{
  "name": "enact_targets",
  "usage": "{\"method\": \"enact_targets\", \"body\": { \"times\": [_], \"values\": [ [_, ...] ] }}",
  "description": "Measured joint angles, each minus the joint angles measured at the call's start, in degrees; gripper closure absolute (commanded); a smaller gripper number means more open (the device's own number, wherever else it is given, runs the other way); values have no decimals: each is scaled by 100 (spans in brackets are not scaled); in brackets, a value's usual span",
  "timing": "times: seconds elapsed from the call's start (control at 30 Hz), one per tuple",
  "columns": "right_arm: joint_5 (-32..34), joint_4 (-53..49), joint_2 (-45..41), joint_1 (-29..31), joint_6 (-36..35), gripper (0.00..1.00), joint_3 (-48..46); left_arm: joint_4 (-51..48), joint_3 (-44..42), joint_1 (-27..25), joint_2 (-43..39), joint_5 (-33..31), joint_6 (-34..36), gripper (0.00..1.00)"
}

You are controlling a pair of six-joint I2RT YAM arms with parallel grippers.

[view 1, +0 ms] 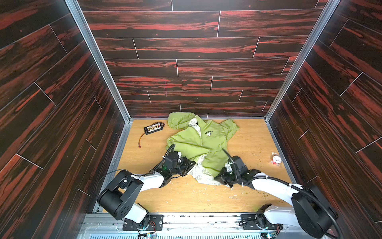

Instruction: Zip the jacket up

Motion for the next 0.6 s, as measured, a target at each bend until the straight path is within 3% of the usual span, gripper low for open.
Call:
{"method": "enact_targets", "body": {
  "times": [0.33, 0.6],
  "values": [
    [-122, -1646, -249, -1788, -966, 100, 1633, 81, 0, 0, 61, 26, 4, 100],
    [-214, -1714, -142, -1939, -922, 100, 2260, 52, 7, 0, 63, 76, 11, 100]
  ]
}}
